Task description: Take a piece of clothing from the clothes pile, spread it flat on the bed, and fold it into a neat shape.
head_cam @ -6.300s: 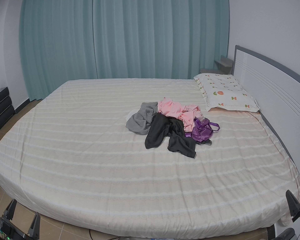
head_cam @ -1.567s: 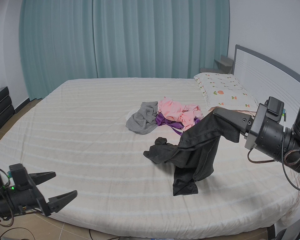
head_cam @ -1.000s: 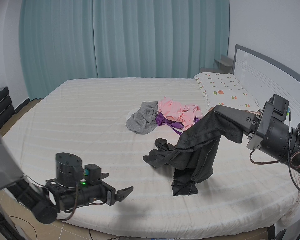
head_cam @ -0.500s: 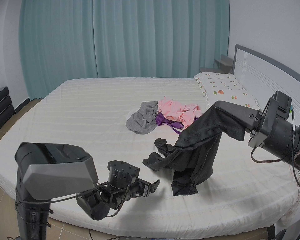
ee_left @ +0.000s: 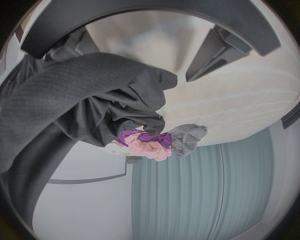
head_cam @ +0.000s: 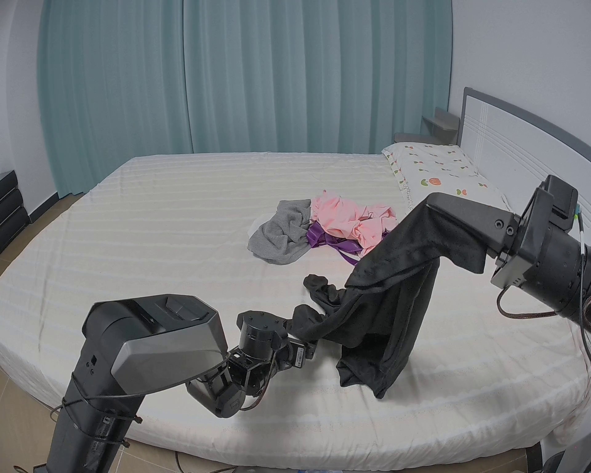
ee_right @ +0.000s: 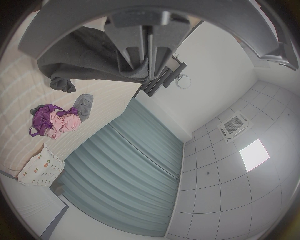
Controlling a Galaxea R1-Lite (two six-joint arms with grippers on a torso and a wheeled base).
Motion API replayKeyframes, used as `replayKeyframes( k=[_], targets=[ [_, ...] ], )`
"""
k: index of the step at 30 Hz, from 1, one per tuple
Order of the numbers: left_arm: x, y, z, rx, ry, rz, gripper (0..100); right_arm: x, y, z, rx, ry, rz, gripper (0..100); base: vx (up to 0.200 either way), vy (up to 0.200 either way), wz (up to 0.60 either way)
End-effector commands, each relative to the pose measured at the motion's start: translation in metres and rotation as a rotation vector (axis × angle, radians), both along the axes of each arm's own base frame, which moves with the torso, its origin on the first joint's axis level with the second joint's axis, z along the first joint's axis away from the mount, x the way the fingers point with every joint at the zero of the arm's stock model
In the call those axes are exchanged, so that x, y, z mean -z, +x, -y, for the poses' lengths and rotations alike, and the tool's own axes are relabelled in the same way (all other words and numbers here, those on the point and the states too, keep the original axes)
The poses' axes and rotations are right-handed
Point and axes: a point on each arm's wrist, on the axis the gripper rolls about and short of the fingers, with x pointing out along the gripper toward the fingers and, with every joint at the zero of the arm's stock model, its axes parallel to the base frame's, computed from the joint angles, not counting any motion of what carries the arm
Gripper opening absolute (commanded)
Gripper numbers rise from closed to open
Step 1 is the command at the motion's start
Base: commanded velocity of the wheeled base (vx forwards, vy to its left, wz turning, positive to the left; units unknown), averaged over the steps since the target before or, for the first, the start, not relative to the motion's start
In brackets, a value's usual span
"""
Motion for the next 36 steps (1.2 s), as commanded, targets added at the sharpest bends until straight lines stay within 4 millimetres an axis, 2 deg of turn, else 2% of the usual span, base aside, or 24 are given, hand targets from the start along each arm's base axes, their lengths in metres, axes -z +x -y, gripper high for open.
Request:
replayKeyframes(
  k=[1,7,12,13,18,19,20,21,25,29,30,33,36],
  targets=[
    [0.007,0.01,0.003,-0.012,-0.007,0.012,0,0.0,0.001,0.001,0.005,0.001,0.001,0,0.0,0.0,0.0],
    [0.006,0.008,-0.001,-0.021,-0.005,0.006,0,0.006,0.01,0.006,0.044,-0.015,-0.016,0,0.0,0.0,0.0],
    [-0.019,0.013,-0.019,-0.09,-0.022,0.04,0,0.008,0.023,0.013,0.092,-0.027,-0.027,0,0.0,0.0,0.0],
    [-0.031,0.013,-0.029,-0.118,-0.044,0.044,0,0.01,0.034,0.017,0.121,-0.035,-0.032,0,0.0,0.0,0.0],
    [-0.07,0.012,-0.055,-0.188,-0.123,0.079,0,0.022,0.072,0.022,0.19,-0.064,-0.081,0,0.0,0.0,0.0],
    [-0.086,0.012,-0.064,-0.214,-0.163,0.102,0,0.03,0.089,0.022,0.22,-0.081,-0.102,0,0.0,0.0,0.0],
    [-0.088,0.012,-0.065,-0.218,-0.165,0.104,0,0.031,0.091,0.022,0.223,-0.081,-0.104,0,0.0,0.0,0.0],
    [-0.107,0.009,-0.074,-0.243,-0.212,0.12,0,0.036,0.11,0.021,0.255,-0.086,-0.118,0,0.0,0.0,0.0],
    [-0.161,-0.005,-0.09,-0.292,-0.333,0.132,0,0.037,0.149,0.022,0.362,-0.076,-0.095,0,0.0,0.0,0.0],
    [-0.223,-0.023,-0.105,-0.322,-0.457,0.17,0,0.001,0.169,0.024,0.467,0.004,0.054,0,0.0,0.0,0.0],
    [-0.243,-0.027,-0.111,-0.329,-0.484,0.198,0,-0.015,0.17,0.026,0.476,0.035,0.1,0,0.0,0.0,0.0],
    [-0.282,-0.036,-0.12,-0.334,-0.553,0.26,0,-0.053,0.164,0.029,0.482,0.105,0.206,0,0.0,0.0,0.0],
    [-0.297,-0.047,-0.125,-0.333,-0.583,0.272,0,-0.07,0.152,0.032,0.476,0.128,0.252,0,0.0,0.0,0.0]
  ],
)
